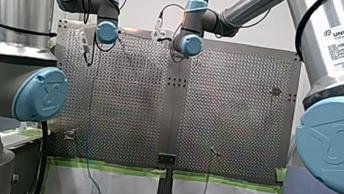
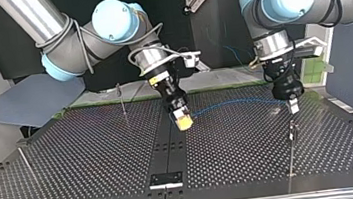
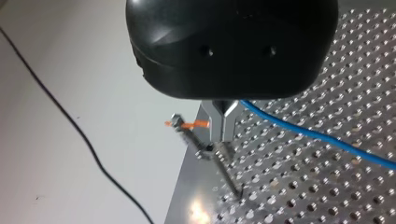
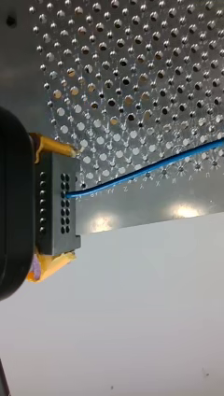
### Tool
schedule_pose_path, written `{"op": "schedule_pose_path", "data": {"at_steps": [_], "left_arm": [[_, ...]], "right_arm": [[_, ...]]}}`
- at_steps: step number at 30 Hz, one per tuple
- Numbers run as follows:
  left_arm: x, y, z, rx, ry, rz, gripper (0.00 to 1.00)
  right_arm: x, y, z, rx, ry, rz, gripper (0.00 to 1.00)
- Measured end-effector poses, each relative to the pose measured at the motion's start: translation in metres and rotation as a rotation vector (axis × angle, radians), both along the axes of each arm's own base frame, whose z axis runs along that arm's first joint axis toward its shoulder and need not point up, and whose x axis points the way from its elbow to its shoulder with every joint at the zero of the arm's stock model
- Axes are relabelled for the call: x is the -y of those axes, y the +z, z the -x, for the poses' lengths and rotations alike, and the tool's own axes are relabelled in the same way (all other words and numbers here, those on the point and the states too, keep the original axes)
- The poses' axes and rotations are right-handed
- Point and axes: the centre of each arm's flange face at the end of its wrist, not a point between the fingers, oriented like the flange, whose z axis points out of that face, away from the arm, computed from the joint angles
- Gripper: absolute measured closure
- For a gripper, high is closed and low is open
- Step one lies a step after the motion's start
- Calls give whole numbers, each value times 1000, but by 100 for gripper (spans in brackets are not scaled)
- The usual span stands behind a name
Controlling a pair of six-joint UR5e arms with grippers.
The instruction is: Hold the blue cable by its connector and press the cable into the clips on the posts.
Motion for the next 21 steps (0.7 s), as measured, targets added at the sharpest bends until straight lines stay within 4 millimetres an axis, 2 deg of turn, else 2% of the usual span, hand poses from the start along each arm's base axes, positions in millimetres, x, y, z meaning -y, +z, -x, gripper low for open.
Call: {"op": "schedule_pose_path", "data": {"at_steps": [6,14,21], "left_arm": [[-9,8,-3,11,21,3,100],[-22,22,-12,31,40,1,100],[-40,23,-25,25,49,-6,100]], "right_arm": [[1,-5,-11,-7,14,-5,100],[-4,14,-25,16,33,15,100],[-4,18,-29,21,32,16,100]]}}
